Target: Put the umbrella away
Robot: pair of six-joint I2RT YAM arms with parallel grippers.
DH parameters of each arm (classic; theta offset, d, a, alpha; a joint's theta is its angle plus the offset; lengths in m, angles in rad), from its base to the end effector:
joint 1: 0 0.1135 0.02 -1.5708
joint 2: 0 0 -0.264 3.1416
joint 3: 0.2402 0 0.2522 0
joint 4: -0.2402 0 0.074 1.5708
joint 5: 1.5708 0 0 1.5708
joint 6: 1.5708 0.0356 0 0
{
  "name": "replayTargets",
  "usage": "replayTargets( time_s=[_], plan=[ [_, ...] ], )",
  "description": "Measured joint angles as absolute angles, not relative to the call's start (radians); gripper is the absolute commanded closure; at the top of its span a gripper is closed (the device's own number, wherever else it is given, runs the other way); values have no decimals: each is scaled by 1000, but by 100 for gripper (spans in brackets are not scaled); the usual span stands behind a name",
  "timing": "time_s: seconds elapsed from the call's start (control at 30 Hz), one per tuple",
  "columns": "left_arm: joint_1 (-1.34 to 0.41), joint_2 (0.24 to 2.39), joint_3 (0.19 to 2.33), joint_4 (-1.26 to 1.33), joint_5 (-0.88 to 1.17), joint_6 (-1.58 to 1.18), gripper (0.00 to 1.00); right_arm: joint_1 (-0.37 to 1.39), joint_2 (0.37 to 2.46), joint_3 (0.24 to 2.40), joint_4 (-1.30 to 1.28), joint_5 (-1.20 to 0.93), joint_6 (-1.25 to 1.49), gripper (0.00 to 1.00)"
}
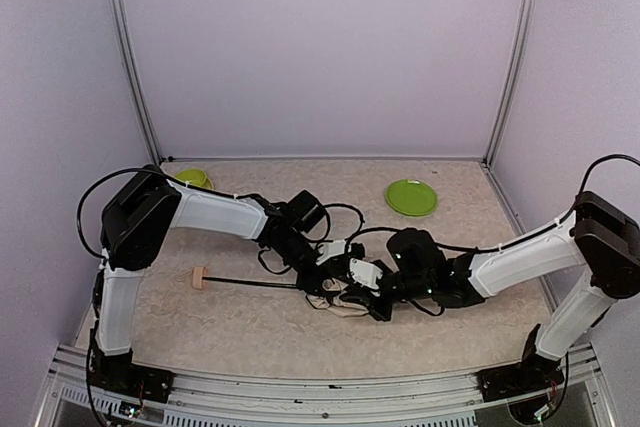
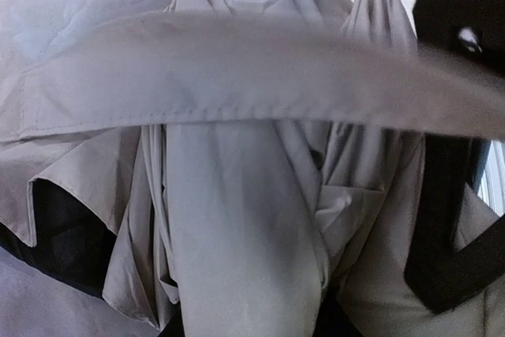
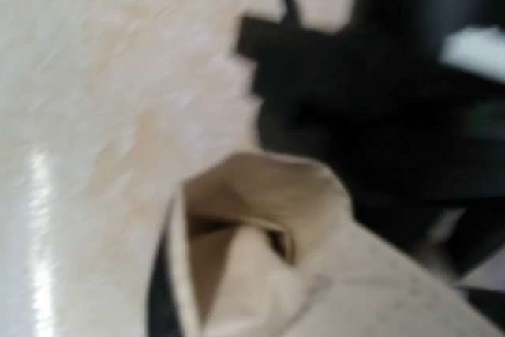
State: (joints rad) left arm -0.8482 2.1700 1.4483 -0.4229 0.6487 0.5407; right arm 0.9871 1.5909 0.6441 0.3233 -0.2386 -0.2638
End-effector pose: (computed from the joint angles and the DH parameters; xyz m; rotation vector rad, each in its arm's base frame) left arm 0.2714 -0.3403 0.1215 1.8517 1.9208 -0.9723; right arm 0.1612 0.2594 0.1503 -1.4292 1.7430 0.6602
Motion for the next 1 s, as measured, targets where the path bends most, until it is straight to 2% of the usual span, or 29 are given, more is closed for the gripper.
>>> replayTargets(
  time_s=[0.17, 0.3, 0.33, 0.5, 0.6, 0.7, 0.73, 0.83, 0.87, 1.0],
  plan=[
    [-866, 2168, 1450, -461, 673, 581, 100, 949, 1591, 670, 292, -214, -250, 100],
    [-874, 2177, 1468, -497, 679, 617, 93, 914, 1629, 672, 318, -265, -218, 100],
    [-873, 2183, 1477, -507, 683, 625, 89, 903, 1641, 672, 330, -286, -208, 100],
    [-849, 2191, 1493, -529, 684, 636, 52, 844, 1730, 722, 371, -413, -142, 100],
    [-835, 2174, 1465, -497, 679, 620, 43, 828, 1769, 738, 391, -453, -113, 100],
    [-824, 2130, 1389, -405, 648, 575, 30, 819, 1787, 739, 415, -480, -91, 100],
    [-820, 2110, 1356, -367, 633, 556, 16, 811, 1796, 740, 426, -500, -78, 100],
    [-807, 2069, 1301, -311, 586, 527, 12, 785, 1818, 740, 446, -555, -50, 100],
    [-801, 2057, 1286, -298, 571, 522, 3, 776, 1824, 741, 452, -567, -39, 100],
    [-777, 1988, 1230, -264, 542, 512, 1, 750, 1846, 754, 456, -605, -7, 100]
  ],
)
